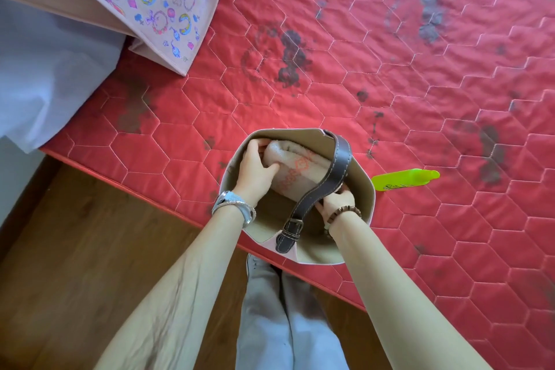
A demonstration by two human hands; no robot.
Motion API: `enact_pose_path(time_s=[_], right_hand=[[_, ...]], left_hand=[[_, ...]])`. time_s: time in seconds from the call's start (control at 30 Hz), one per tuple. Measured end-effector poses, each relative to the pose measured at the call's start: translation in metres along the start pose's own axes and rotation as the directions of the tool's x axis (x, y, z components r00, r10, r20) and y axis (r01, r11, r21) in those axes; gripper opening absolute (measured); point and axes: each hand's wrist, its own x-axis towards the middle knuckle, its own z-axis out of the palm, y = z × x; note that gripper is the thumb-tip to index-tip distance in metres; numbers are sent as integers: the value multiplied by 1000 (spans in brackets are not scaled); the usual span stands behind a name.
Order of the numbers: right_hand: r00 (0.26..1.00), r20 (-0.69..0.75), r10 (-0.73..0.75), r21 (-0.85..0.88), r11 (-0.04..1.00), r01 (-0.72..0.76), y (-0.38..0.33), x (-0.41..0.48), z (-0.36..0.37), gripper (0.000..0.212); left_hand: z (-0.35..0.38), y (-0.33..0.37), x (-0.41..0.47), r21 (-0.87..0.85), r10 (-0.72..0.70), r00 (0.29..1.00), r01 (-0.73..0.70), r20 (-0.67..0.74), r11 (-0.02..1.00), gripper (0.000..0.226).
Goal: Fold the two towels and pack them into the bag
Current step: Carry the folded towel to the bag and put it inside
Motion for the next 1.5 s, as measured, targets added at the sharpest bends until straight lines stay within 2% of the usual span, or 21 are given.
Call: enact_pose_path(time_s=[0.1, 0.2, 0.27, 0.3, 0.37, 0.4, 0.7, 0.87, 1.17, 1.3, 1.37, 1.5], right_hand=[[999, -51, 4, 40, 999, -2, 1, -5, -1, 19], [997, -68, 34, 56, 998, -30, 4, -6, -2, 10], [997, -67, 47, -4, 999, -48, 4, -6, -3, 9], [995, -64, 74, 3, 997, -74, 1, -8, -3, 10], [991, -61, 116, 35, 993, -114, 2, -3, -6, 35], [989, -51, 142, 65, 988, -139, 1, -5, -8, 38], [965, 71, 252, 379, 888, -260, -5, -28, -19, 38], [953, 144, 265, 485, 821, -302, -9, -40, -21, 35], [958, 132, 253, 507, 814, -284, -15, -44, -23, 27], [946, 191, 262, 453, 832, -322, -22, -56, -34, 58], [944, 237, 230, 388, 869, -309, -25, -64, -42, 60], [971, 132, 199, 249, 942, -227, -38, -83, -58, 58]], left_hand=[[0, -6, 2, 0, -36, 999, 36, 10, 999, 45], [1, -12, 4, -4, -40, 999, 41, 12, 999, 44], [0, -15, 3, -17, -36, 999, 36, 15, 999, 44], [0, -15, 2, -25, -34, 999, 35, 15, 999, 43], [-1, -15, 1, -36, -29, 999, 30, 13, 999, 42], [-1, -14, -1, -40, -30, 999, 31, 14, 999, 42], [-7, 1, -20, -122, -68, 997, 70, 24, 990, 48], [-7, 10, -31, -152, -119, 992, 123, 38, 981, 49], [-3, 7, -26, -97, -152, 988, 154, 24, 983, 48], [-4, 10, -26, -162, -209, 978, 207, 4, 965, 32], [-10, 19, -34, -216, -200, 980, 193, -11, 957, 19], [-24, 39, -53, -310, -180, 984, 169, -10, 936, 41]])
